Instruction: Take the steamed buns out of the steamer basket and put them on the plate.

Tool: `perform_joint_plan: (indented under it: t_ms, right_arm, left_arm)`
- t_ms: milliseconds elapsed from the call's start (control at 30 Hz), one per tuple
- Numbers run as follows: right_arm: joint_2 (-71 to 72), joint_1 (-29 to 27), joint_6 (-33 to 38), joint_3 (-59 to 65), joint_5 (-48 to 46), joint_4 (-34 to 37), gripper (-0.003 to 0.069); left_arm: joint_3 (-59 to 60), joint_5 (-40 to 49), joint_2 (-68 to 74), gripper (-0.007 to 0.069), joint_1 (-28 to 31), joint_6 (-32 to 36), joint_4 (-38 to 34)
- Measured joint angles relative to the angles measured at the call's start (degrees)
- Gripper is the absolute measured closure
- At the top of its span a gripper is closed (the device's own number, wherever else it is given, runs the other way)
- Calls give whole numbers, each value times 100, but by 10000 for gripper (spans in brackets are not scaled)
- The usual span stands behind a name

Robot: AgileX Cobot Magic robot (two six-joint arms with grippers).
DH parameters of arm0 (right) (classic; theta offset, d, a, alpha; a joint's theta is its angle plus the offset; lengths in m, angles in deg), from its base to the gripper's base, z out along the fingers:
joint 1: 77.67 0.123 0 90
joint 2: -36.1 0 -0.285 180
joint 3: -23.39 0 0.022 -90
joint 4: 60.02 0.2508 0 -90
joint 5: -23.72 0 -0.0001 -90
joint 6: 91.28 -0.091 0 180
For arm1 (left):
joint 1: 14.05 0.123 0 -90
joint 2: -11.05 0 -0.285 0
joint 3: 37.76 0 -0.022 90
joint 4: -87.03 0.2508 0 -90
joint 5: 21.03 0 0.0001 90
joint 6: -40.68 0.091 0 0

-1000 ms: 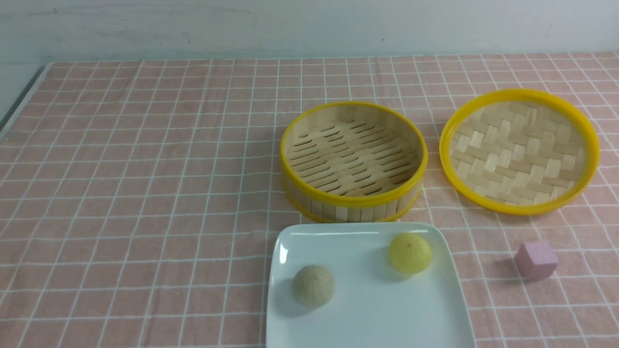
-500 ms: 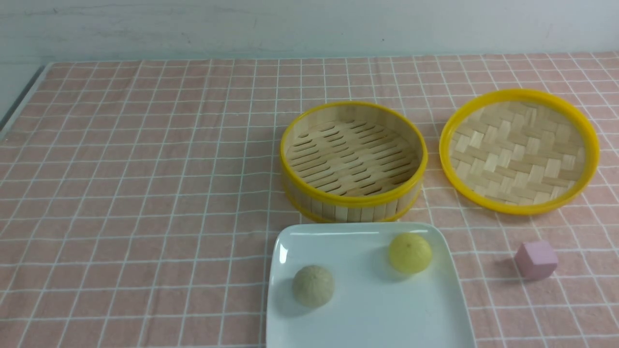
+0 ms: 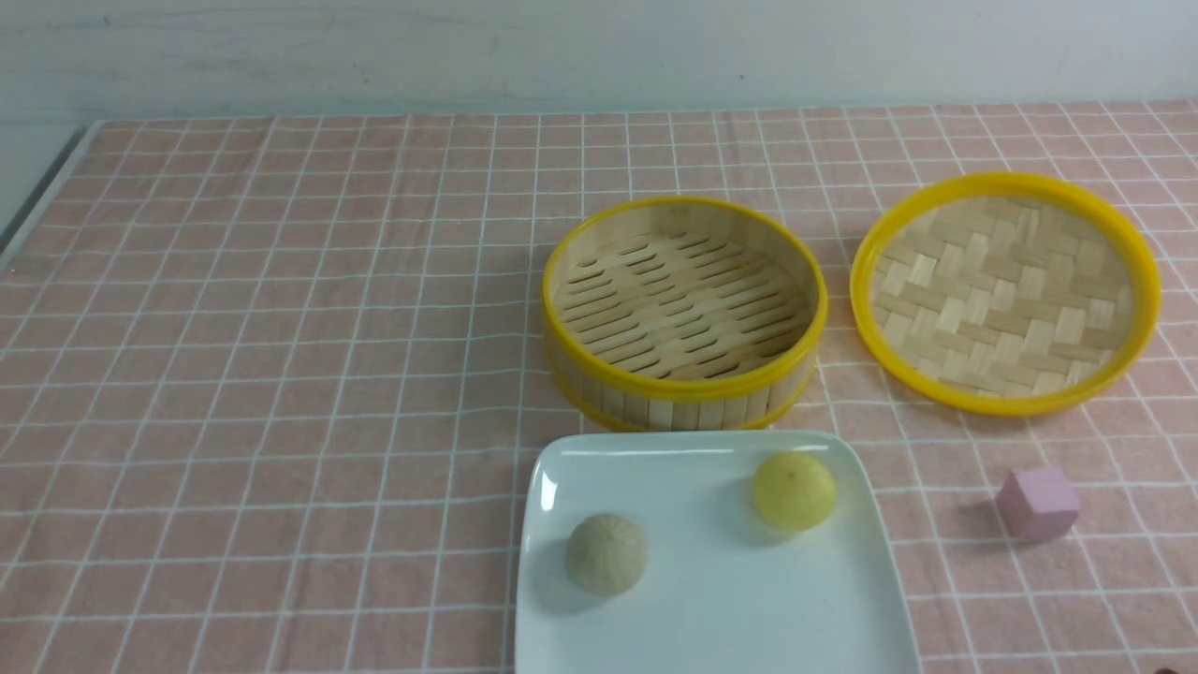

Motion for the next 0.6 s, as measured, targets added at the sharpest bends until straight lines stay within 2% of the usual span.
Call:
perform_joint_plan:
  t_ms: [600]
  right_arm:
    - [0, -1719, 0, 171, -146, -20, 216]
  left_arm:
    - [0, 1, 0, 183, 0, 0, -7]
